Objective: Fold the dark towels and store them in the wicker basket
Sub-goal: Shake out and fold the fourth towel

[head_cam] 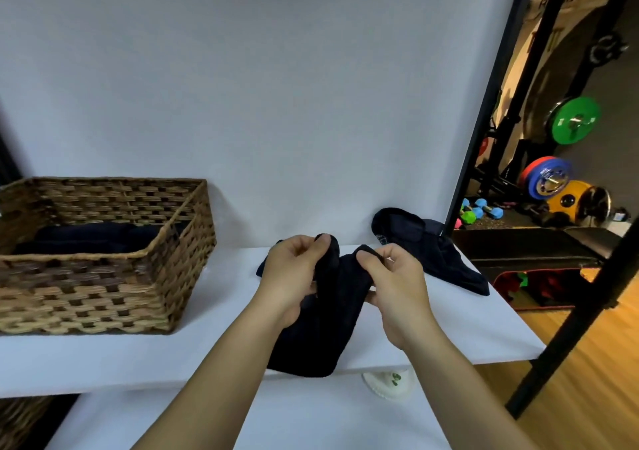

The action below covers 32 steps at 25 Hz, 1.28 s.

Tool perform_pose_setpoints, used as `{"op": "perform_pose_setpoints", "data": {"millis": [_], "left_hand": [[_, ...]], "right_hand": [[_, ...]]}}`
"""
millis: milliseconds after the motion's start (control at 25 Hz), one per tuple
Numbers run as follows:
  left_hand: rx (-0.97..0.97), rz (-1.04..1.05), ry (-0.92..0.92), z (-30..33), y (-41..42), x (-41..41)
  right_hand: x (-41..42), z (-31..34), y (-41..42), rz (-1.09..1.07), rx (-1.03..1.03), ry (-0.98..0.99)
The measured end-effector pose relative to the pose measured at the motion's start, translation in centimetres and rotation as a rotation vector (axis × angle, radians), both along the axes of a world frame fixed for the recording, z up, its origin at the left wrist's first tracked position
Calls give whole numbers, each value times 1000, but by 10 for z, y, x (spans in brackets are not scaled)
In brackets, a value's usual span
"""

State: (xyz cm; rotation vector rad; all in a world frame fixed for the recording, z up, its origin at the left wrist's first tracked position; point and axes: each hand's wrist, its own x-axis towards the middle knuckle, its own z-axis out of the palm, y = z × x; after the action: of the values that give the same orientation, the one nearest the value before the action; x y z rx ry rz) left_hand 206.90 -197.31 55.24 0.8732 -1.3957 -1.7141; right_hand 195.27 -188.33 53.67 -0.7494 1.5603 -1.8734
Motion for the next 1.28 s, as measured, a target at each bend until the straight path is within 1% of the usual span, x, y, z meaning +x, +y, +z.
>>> {"op": "perform_pose_setpoints", "data": {"millis": [120,320,480,680,760,840,920,1000,1080,1200,1280], "left_hand": [[-59,0,51,2,-4,-4],[-79,11,114,6,-15,-1],[-86,59,151,5,-35,9],[-126,141,137,2,-42,2],[-135,168,149,2,-43,-5],[-143,205,147,6,-43,-11],[-131,195,166,12,-43,-13],[-141,160,169,15,-44,-11],[-168,185,143,14,-45,-11],[-170,260,93,16,-44,-8],[-168,264,55,20,-47,-2]], "right_hand": [[4,8,-18,-56,18,108],[16,15,-44,-132,-21,222],[28,15,-56,-79,-54,403],[28,1,-70,-178,-25,637],[21,-2,-76,-181,-51,766],[10,-1,-82,-133,-110,842],[2,1,-85,-71,-188,831],[-3,4,-90,-27,-234,746],[-8,4,-94,10,-260,667],[-8,4,-100,68,-267,620],[-8,4,-101,96,-229,599]]}}
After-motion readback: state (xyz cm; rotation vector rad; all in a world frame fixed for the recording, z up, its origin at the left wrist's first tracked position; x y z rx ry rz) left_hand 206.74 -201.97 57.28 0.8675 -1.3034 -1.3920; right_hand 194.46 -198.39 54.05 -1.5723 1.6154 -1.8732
